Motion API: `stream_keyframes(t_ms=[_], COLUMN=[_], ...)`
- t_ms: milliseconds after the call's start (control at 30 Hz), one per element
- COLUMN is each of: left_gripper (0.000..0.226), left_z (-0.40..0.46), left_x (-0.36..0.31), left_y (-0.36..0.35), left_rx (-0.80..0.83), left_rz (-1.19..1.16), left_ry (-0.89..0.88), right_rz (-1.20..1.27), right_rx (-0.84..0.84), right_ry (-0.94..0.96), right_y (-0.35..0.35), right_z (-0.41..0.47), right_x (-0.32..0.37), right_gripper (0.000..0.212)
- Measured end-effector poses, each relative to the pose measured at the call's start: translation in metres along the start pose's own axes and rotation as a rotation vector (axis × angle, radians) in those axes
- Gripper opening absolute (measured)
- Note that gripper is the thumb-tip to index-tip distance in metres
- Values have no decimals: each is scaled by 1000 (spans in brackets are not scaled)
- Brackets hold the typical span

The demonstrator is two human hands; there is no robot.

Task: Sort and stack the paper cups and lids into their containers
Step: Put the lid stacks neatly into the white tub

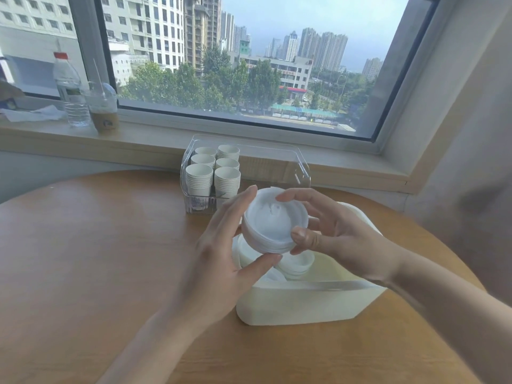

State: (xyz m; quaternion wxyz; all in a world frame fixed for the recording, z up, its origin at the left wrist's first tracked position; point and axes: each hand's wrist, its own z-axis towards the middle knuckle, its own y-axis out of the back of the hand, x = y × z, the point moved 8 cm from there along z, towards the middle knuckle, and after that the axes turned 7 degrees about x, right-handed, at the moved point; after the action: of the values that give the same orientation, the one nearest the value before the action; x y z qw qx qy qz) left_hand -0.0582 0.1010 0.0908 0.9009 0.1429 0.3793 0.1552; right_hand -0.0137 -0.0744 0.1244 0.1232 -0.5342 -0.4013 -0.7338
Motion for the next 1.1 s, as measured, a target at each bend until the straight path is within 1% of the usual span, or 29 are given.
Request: stream_keyframes(t_ms=[100,200,433,600,767,933,1100], left_gripper=[91,92,86,76,77,74,73], left_z=[-1,-2,-1,-3,-5,-10,-21], left_x=[4,5,4,-5,-10,-11,-14], left_y=[-6,-10,-12,-10,-9,-11,-15], left_rx=[25,43,58,46,26,59,92], left_rz=[15,15,-23,-7,-3,-2,91], left_ry=[3,-5,-26,-51,-32,-40,-62], right_rz=[7,3,7,2,-10,8,7], right_rx=[-6,-11,-29,33,28,31,27], right_ry=[-14,-45,-84,-72,-54,-45,-78], right_y=[2,3,8,2,1,1,6], right_z=[-3,-6,-11,-19,-23,-27,-37], right_x=[-6,-14,-22,-21,-18,-22,-27], right_gripper=[60,63,62,59,60,60,60])
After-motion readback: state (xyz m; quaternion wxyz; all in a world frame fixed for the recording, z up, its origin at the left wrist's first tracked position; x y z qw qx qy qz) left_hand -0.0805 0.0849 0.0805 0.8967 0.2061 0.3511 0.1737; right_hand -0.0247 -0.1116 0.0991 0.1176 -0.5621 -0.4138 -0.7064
